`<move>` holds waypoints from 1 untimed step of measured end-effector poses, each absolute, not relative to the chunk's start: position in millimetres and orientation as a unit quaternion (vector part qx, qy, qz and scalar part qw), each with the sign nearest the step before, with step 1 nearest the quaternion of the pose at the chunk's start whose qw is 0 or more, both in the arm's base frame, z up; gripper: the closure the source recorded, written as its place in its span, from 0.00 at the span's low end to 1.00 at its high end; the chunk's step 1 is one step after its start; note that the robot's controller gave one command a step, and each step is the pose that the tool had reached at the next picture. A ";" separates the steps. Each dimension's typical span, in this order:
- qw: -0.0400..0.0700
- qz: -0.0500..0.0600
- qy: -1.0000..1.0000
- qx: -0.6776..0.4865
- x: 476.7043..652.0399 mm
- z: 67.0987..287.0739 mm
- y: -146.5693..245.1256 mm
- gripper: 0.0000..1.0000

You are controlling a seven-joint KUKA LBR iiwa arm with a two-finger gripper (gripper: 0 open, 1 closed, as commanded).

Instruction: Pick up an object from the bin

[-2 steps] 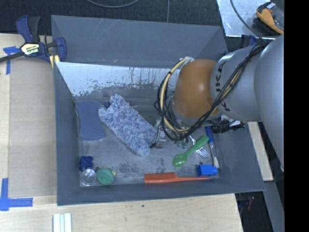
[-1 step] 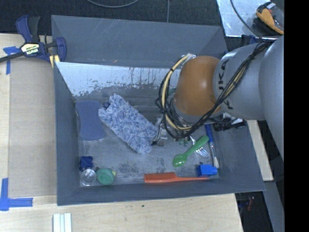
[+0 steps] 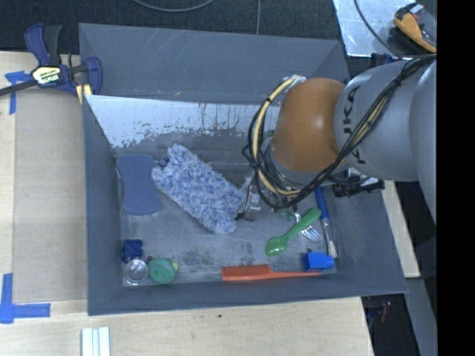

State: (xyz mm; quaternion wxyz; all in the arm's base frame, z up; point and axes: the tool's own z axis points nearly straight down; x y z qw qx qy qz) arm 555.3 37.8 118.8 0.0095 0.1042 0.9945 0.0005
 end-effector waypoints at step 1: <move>0.011 0.001 0.995 0.104 555.8 136.1 37.6 1.00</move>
Offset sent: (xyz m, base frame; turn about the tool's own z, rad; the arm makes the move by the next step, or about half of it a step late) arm 0.0005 -0.0001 0.0602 -0.0004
